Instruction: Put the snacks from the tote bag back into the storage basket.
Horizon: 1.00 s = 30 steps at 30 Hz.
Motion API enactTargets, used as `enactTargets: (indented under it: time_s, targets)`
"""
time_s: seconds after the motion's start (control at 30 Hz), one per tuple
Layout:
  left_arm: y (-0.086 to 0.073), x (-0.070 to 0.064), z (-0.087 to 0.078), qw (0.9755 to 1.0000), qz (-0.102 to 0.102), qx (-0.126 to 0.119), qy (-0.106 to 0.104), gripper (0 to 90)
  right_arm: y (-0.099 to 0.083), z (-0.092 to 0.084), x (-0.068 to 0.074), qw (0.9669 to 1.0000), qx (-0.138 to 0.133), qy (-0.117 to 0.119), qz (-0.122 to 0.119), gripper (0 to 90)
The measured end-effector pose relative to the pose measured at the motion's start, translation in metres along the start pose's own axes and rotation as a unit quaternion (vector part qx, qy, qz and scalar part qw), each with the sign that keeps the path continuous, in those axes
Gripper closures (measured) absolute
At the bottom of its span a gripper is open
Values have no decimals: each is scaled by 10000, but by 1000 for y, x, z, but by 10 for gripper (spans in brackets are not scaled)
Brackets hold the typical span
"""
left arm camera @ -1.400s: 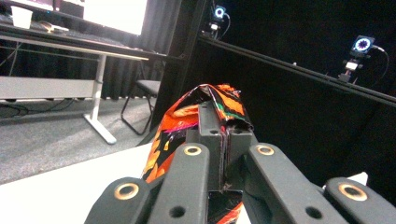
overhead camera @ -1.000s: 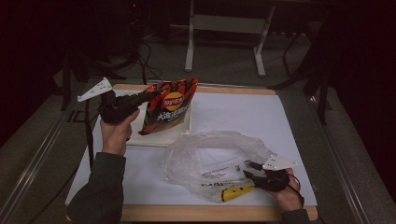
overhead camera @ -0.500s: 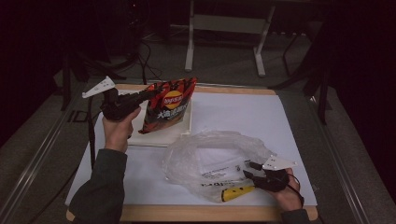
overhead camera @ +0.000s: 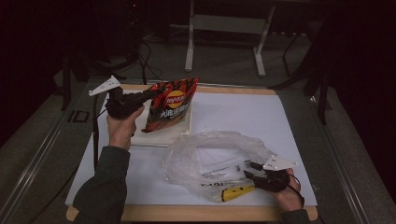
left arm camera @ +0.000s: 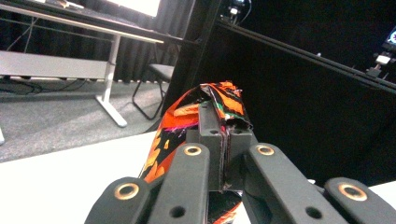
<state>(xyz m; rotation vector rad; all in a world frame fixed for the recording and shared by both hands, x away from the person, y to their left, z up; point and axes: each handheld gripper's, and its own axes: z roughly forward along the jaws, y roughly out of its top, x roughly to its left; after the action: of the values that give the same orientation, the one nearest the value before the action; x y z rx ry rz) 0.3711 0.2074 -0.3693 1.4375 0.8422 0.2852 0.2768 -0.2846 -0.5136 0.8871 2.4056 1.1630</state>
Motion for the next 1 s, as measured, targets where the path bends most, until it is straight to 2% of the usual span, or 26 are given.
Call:
enactTargets:
  time_s: [0.43, 1.0]
  targets:
    - [-3, 10, 7, 9999, -90, -11, 48, 896, 2, 1, 0, 10000, 11, 8, -32, 544]
    - [-10, 24, 21, 9997, -254, -9, -55, 895, 3, 0, 0, 10000, -18, 2, -30, 543]
